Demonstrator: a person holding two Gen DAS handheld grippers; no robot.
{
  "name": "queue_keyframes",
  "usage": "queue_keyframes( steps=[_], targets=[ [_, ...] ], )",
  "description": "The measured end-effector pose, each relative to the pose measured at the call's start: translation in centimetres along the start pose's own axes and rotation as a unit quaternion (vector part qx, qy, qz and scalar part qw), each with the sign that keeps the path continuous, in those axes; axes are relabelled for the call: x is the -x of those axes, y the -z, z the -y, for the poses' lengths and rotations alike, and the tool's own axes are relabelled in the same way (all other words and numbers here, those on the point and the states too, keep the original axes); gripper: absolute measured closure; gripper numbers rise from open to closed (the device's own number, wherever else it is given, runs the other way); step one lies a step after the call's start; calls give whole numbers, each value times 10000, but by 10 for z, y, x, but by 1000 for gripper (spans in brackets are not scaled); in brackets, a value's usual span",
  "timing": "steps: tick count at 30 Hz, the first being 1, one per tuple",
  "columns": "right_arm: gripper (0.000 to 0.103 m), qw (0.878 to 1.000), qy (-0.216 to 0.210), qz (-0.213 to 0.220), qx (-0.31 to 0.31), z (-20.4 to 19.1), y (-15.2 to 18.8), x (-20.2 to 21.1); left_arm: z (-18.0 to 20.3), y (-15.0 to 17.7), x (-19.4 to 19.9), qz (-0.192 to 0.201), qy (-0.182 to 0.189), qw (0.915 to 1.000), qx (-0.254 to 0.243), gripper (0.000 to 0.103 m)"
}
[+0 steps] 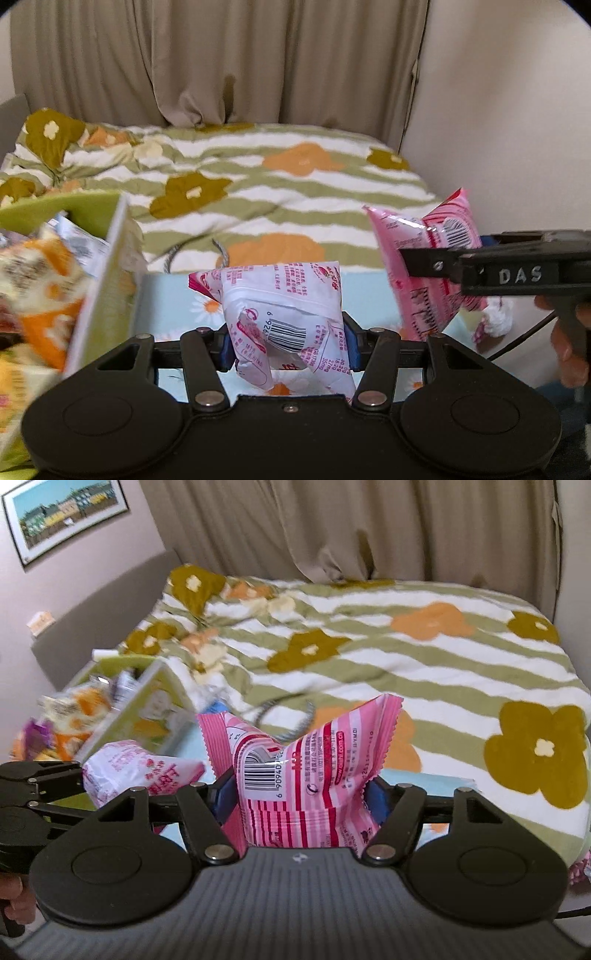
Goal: Organize snacks
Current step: 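Lift both pink packets and carry them over the yellow box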
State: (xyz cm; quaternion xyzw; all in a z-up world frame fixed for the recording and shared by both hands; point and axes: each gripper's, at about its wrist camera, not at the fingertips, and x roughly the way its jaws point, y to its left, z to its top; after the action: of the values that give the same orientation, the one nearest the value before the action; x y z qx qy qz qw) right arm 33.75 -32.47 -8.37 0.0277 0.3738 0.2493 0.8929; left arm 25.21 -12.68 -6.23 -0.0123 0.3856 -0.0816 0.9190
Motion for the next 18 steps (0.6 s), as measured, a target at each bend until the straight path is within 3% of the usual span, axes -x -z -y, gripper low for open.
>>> queue_keyframes(
  steps=[9,18],
  targets=[
    [20,9989,-30,455,-71,-101,-22,41,-59,-11,95,685,27,9976,16,46],
    [20,9964,109,839,-74,-204,-39,53,-143,-10,149,1060,-97,9942,126,46]
  ],
)
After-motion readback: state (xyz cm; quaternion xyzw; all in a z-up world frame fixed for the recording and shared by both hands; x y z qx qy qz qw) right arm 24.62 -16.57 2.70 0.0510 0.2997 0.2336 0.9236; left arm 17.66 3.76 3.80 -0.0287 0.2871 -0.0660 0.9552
